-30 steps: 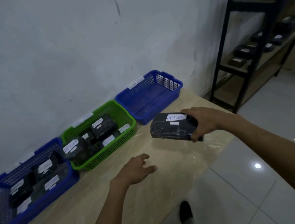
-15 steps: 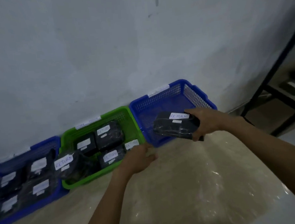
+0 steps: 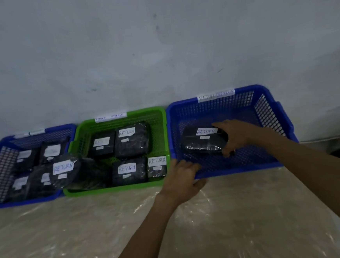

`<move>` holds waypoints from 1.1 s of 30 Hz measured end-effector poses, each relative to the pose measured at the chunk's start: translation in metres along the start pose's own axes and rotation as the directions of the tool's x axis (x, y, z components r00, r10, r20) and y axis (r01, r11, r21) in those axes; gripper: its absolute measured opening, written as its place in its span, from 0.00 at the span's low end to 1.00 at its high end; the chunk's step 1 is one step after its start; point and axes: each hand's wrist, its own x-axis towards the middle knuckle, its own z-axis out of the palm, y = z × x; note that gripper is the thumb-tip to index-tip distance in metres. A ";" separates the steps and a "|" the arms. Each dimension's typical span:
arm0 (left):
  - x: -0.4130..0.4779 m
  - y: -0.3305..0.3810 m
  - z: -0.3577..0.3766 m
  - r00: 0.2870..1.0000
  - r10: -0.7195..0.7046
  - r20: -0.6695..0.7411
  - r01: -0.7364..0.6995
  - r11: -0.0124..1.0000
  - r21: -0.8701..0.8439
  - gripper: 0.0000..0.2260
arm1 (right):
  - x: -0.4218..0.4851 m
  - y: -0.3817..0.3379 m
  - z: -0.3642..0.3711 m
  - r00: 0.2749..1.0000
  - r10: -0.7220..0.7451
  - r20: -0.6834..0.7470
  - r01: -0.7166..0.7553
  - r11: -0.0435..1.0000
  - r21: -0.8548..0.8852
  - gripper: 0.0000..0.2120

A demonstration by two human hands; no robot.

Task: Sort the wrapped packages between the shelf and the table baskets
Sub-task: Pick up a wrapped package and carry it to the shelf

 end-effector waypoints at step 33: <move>0.013 -0.001 0.032 0.971 0.020 -0.236 -0.022 1.000 -0.003 0.23 | 0.080 0.015 0.025 0.936 -0.082 -0.342 0.066 0.996 -0.059 0.39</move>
